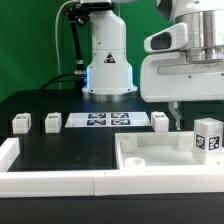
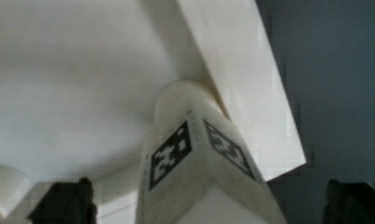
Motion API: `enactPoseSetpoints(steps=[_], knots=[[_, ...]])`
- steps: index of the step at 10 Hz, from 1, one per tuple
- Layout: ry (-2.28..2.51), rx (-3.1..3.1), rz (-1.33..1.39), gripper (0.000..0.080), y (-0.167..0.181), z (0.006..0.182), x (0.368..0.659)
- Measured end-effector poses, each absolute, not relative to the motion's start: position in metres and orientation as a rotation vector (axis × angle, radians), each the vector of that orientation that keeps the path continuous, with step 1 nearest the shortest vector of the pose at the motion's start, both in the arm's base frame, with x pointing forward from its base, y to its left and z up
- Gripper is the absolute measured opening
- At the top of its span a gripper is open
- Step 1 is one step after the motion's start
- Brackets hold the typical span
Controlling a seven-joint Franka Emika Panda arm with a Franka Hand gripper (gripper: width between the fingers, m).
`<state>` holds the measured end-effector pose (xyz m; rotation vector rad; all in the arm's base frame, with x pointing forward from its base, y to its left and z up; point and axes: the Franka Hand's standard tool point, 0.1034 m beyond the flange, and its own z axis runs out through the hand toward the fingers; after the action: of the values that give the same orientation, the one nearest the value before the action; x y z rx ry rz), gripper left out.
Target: Assemble square table
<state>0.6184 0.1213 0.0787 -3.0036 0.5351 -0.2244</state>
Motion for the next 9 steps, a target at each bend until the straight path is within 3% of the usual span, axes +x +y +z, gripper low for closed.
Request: enactPoseSetpoints(steps=[6, 9], knots=[[-0.467, -3.108, -0.24, 0.0649, 0.1175, 0.075, 0.6234], [-0.39, -3.113, -0.25, 0.064, 0.1223, 0.0777, 0.6258]])
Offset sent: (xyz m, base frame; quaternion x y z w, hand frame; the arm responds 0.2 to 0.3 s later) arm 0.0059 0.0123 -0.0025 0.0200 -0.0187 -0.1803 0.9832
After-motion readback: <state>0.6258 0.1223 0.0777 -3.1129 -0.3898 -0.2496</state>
